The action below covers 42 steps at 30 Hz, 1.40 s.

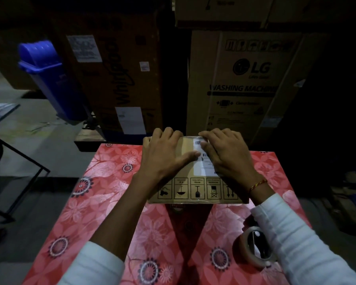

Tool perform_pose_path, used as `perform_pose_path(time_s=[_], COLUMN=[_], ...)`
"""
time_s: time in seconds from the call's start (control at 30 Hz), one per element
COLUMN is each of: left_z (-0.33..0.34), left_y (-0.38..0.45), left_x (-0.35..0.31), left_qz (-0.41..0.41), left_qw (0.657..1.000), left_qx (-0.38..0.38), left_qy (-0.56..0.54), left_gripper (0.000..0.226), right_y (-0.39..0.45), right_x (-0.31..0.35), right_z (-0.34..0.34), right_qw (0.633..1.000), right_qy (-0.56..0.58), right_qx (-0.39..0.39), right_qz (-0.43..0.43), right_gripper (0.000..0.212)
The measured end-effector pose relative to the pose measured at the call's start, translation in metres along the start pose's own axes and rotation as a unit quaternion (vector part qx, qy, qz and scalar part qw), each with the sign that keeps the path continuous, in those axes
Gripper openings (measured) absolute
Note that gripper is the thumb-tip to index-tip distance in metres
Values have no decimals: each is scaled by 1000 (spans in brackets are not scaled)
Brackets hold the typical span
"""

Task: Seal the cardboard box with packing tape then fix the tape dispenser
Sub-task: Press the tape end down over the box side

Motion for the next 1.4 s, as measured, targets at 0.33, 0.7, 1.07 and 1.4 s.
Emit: perform_pose_path(time_s=[0.33, 0.7, 1.07, 1.4], left_z=[-1, -2, -4, -6], left_y=[-3, -7, -6, -6], left_x=[-10, -22, -18, -13], left_qz=[-99, -129, -122, -69], left_qw=[995, 989, 991, 989], left_qx=[-5, -41, 4, 76], left_qy=[-11, -54, -58, -101], left_gripper=[62, 45, 46, 40], right_y=[-2, -11, -6, -9], right_x=[6, -4, -16, -18], right_z=[-10, -10, -5, -5], right_qw=[995, 983, 982, 973], right_qy=[61, 105, 153, 211], right_qx=[-68, -84, -11, 16], right_qz=[29, 126, 108, 87], right_gripper=[25, 32, 32, 24])
Point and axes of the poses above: each hand's wrist, its own y-axis towards the middle knuckle, its own z-axis out of the palm, x = y × z, the point moved 6 cm from there along y, towards the middle knuckle, and after that the axes turned 14 degrees about x, right-handed, at the moved point
